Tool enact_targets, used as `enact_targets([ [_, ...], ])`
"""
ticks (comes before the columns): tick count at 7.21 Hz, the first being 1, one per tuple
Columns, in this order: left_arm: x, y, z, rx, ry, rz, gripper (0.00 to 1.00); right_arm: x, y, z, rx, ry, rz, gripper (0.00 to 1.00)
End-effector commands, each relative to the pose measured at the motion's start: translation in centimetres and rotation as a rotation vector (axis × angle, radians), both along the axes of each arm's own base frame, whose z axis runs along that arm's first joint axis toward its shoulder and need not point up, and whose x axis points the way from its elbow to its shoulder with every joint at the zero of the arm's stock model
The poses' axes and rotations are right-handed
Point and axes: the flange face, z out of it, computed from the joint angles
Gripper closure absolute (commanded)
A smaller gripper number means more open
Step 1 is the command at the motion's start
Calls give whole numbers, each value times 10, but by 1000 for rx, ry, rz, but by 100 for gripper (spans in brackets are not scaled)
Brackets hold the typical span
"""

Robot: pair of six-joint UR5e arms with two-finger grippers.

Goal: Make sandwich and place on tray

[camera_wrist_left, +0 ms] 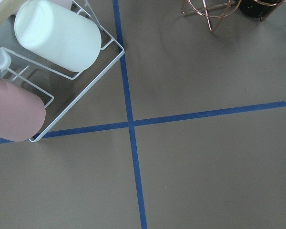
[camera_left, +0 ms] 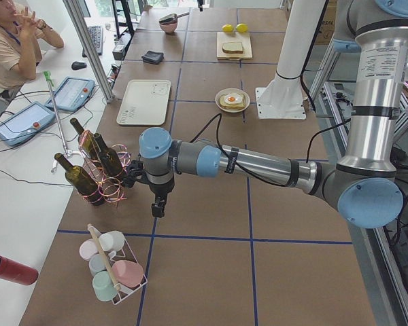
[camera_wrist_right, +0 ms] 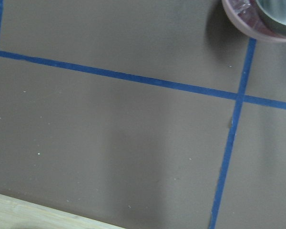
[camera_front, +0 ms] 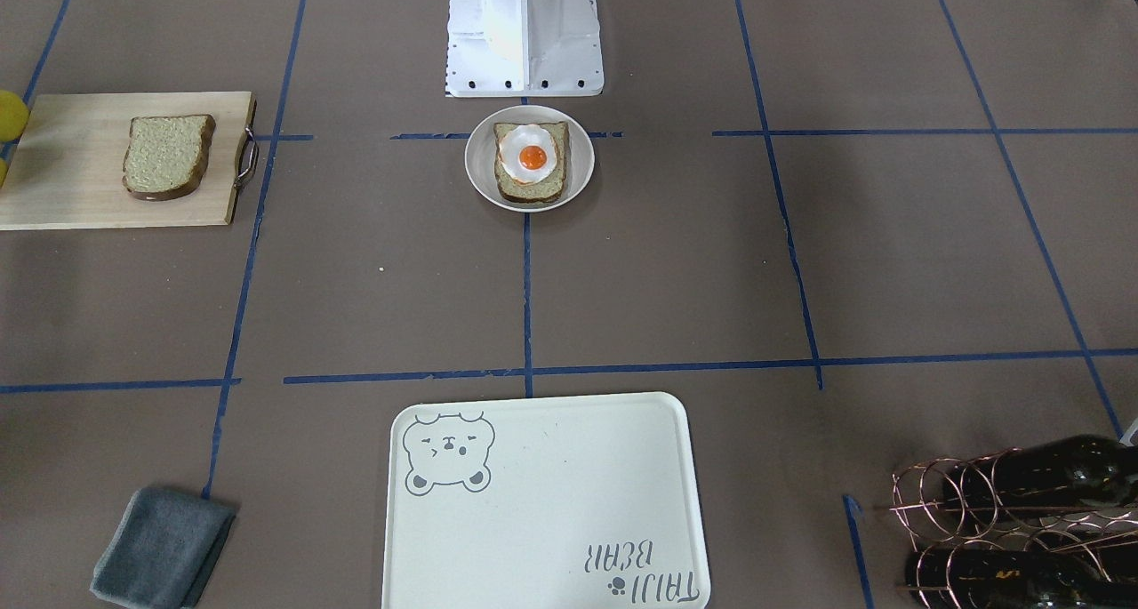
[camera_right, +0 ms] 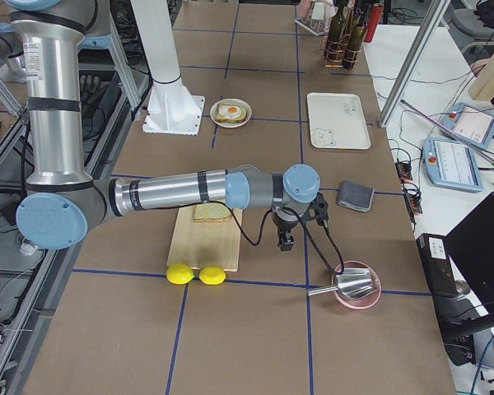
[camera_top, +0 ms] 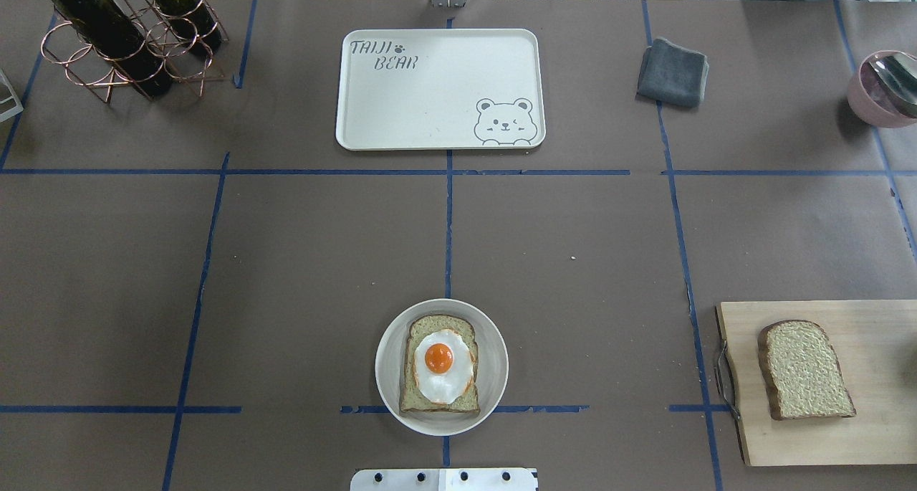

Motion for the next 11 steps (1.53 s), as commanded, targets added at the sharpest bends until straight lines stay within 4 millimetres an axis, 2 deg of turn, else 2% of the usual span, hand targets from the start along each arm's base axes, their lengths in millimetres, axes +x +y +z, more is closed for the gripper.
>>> enact_targets([
  [1, 2, -1, -7, 37, 8, 6, 0, -57, 12, -32, -43, -64, -62, 0],
  [2, 2, -2, -12, 61, 14, 7, 0, -76, 28, -44, -125, -38, -37, 0],
  [3, 5, -2, -17, 71, 49, 13, 0, -99, 46, -50, -131, -11, -48, 0],
  [4, 5, -1, -18, 73, 49, 13, 0, -110, 64, -45, -149, 0, 12, 0],
  [5, 7, -2, -17, 75, 50, 16, 0, -124, 101, -25, -131, 17, 72, 0],
  [6, 7, -2, -22, 128, 55, 16, 0, -138, 131, -17, -144, -22, 160, 0],
  [7, 7, 0, -21, 153, 55, 15, 0, -139, 158, 17, -143, -27, 190, 1],
  [8, 7, 0, -21, 154, 57, 16, 0, -140, 169, 43, -149, -69, 222, 6],
  [10, 7, 0, -24, 162, 57, 16, 0, -155, 181, 49, -173, -87, 232, 18],
  [11, 7, 1, -24, 162, 57, 16, 0, -157, 185, 47, -170, -97, 215, 18],
])
